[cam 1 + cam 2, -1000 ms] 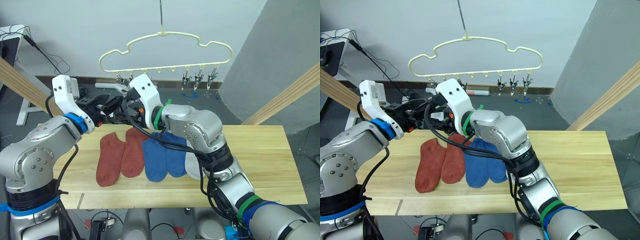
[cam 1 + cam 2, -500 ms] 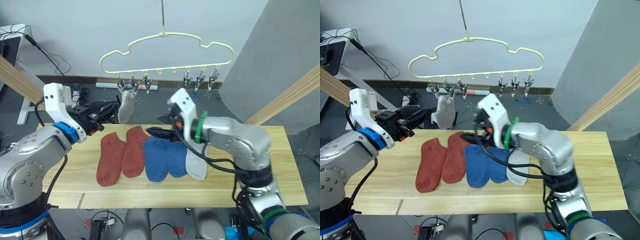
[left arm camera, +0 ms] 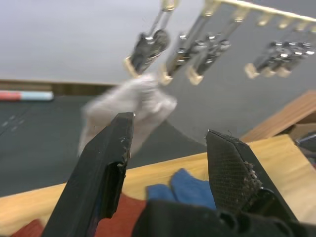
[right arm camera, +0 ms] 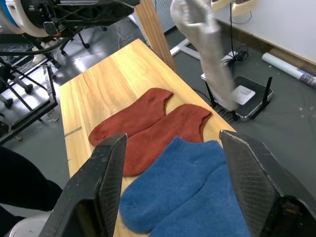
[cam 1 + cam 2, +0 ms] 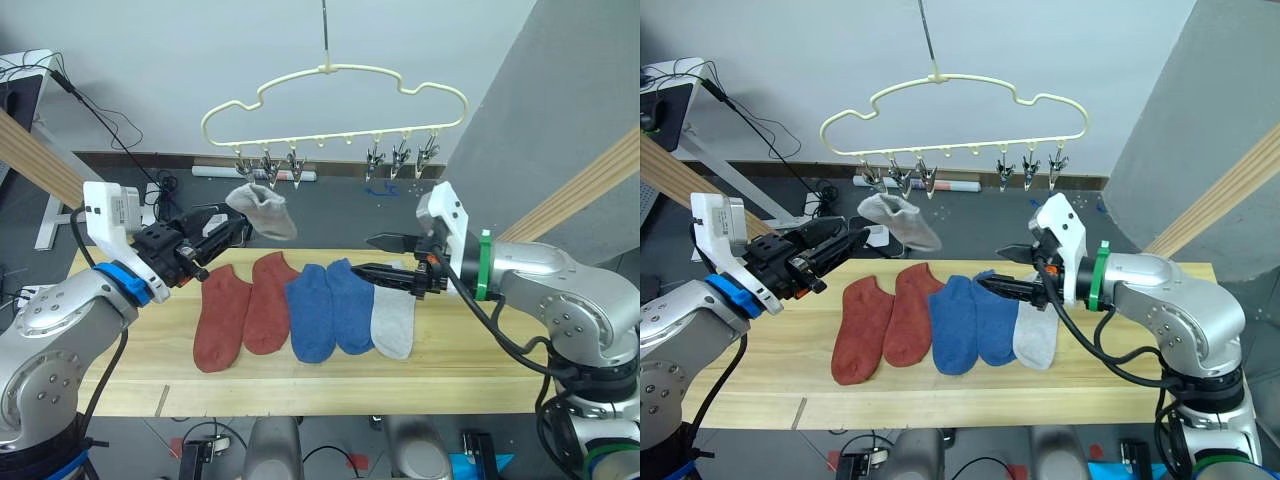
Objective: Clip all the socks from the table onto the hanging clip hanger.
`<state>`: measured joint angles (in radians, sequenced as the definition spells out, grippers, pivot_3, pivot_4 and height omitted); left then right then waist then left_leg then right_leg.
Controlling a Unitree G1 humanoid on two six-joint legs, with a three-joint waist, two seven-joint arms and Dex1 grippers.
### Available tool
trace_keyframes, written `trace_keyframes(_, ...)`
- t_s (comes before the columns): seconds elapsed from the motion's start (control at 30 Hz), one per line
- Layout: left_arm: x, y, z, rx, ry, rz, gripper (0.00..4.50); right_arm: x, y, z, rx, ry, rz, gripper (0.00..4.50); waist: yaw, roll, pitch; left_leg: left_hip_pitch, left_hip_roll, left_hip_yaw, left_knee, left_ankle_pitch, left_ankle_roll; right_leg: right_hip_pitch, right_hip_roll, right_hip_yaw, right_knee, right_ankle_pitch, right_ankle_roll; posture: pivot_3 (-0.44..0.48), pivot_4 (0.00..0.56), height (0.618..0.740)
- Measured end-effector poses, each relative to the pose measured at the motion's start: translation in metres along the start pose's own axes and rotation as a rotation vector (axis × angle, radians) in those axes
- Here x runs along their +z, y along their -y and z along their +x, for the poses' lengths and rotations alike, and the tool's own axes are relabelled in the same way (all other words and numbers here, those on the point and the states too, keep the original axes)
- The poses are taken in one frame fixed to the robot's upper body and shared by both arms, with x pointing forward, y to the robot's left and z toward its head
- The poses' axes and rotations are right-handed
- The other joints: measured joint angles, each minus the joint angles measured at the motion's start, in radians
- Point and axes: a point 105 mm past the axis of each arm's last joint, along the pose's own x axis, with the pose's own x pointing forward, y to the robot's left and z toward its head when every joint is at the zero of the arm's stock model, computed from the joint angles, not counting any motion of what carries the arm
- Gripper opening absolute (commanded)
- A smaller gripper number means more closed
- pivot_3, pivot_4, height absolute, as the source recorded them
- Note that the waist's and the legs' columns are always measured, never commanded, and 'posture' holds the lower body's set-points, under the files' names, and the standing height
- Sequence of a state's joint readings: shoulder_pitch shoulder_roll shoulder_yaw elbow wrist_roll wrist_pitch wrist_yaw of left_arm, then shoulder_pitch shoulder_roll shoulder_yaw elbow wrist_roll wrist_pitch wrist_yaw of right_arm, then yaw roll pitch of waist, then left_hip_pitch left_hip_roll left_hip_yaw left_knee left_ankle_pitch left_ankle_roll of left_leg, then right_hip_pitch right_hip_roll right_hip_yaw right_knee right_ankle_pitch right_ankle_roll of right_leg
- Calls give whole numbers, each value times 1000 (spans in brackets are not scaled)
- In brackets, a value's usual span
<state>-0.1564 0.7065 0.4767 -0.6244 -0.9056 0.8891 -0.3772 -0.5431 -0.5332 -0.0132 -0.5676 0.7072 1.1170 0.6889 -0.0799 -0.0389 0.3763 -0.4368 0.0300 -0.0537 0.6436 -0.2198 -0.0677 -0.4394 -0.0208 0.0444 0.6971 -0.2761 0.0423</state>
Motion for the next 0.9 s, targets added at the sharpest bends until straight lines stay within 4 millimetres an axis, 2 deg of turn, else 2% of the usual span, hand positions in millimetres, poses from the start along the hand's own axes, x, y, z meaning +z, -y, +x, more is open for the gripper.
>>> trace_keyframes(0.27, -2, 2, -4, -4, 25, 68, 2642, -4, 3, -16, -26, 2, -15, 3100, 0, -1, -2, 0, 0, 0, 1, 0, 0, 0, 0, 0, 0, 0, 0, -100, 301, 740)
trace_keyframes(0.43, -2, 5, 0, 22, 59, 122, 2642, 0, -1, -18, -29, 19, -29, 3100, 0, -1, -4, 0, 0, -1, 1, 0, 0, 1, 0, 0, 1, 0, 0, -106, 291, 740)
trace_keyframes(0.53, -1, 8, 4, 39, 110, 120, 3222, 3, -1, -18, -36, 30, -29, 3151, 0, -2, -7, 0, 0, 0, 2, 0, 0, 1, 0, 0, 0, 0, 0, -106, 293, 740)
trace_keyframes(0.6, -4, 14, 7, 49, 137, 103, 3775, 5, -2, -20, -37, 40, -31, 3151, 0, -3, -7, 0, -1, 0, 2, 0, 0, 2, -1, 0, 0, 0, 0, -104, 293, 740)
trace_keyframes(0.9, -8, 27, 11, 96, 183, 87, 3775, 10, -1, -24, -45, 34, -48, 3151, 0, -3, -8, 0, -1, -1, 3, 1, 1, 3, 0, 0, 1, 2, 1, -103, 310, 740)
